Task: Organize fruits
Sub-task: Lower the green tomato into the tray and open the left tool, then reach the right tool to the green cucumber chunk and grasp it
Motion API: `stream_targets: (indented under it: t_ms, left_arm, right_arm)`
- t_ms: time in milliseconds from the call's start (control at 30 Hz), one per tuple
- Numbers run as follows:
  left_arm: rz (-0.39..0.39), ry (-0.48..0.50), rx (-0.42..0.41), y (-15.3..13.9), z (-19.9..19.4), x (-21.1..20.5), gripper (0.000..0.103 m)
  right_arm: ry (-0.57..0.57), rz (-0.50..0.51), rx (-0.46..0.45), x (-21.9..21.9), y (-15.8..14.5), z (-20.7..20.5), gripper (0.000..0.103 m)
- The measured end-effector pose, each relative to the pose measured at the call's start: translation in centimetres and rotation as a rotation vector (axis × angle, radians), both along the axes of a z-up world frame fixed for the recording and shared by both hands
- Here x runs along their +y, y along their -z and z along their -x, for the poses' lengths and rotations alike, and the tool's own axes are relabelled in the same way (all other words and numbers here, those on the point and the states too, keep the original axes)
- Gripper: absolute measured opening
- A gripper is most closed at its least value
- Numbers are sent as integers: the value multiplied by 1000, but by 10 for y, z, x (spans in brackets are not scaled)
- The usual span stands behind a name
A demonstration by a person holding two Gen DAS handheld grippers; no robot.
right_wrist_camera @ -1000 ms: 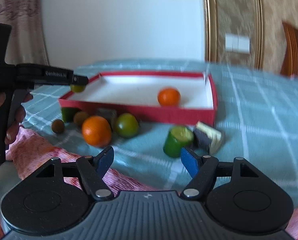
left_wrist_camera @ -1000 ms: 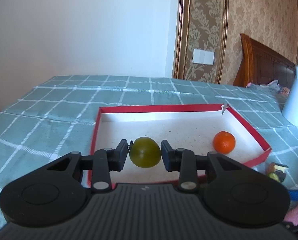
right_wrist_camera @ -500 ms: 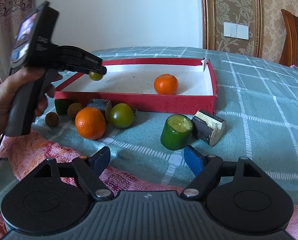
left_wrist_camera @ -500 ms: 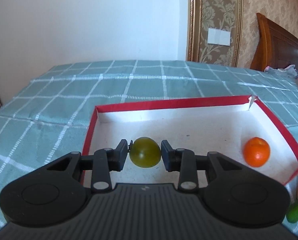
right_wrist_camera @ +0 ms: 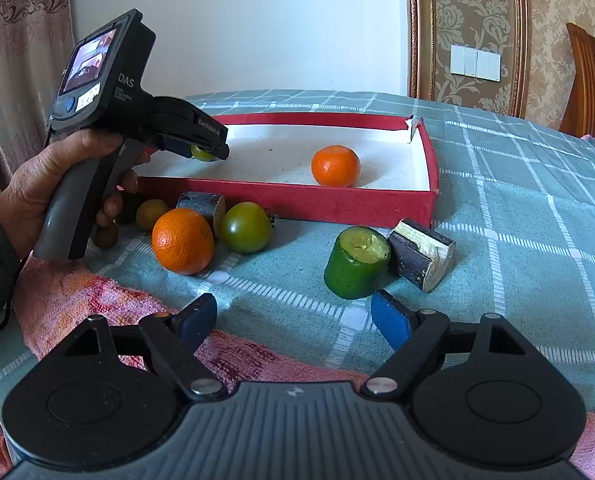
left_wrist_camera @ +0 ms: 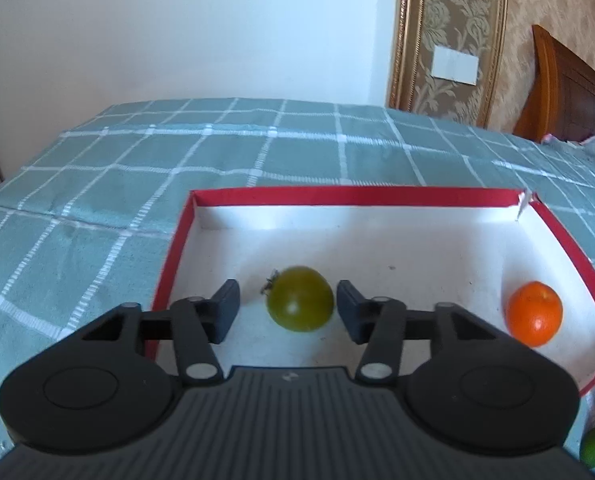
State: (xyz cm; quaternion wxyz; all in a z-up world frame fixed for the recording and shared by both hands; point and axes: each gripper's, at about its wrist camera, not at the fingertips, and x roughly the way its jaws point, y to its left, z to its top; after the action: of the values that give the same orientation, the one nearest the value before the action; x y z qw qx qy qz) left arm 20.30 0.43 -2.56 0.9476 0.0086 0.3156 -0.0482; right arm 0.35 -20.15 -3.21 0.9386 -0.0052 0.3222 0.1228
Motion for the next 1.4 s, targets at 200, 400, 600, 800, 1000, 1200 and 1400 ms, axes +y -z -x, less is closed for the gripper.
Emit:
stream_targets:
  t_ms: [200, 400, 600, 800, 1000, 1200, 1400]
  left_arm:
    - [-18, -27, -29, -6, 11, 5, 65]
    - [-31, -28, -73, -18, 32, 8, 73]
    - [-27, -18, -120, -33, 61, 13, 84]
    - [-50, 3, -164, -36, 106, 17, 90]
    - [-44, 33, -182, -21, 159, 31, 94]
    - [-5, 28, -158, 0, 183, 48, 94]
    - [13, 24, -111, 15, 178, 55, 94]
  right_arm:
    - [-3, 7, 1, 1, 0, 0, 85]
    - [-8, 26, 3, 4, 1, 0, 87]
    - [-9, 36, 3, 5, 1, 0, 87]
    - [-15, 50, 8, 7, 1, 0, 92]
    - [-6, 31, 6, 4, 1, 0, 93]
    - [4, -67, -3, -15, -2, 10, 93]
    - [77, -120, -79, -34, -6, 29, 93]
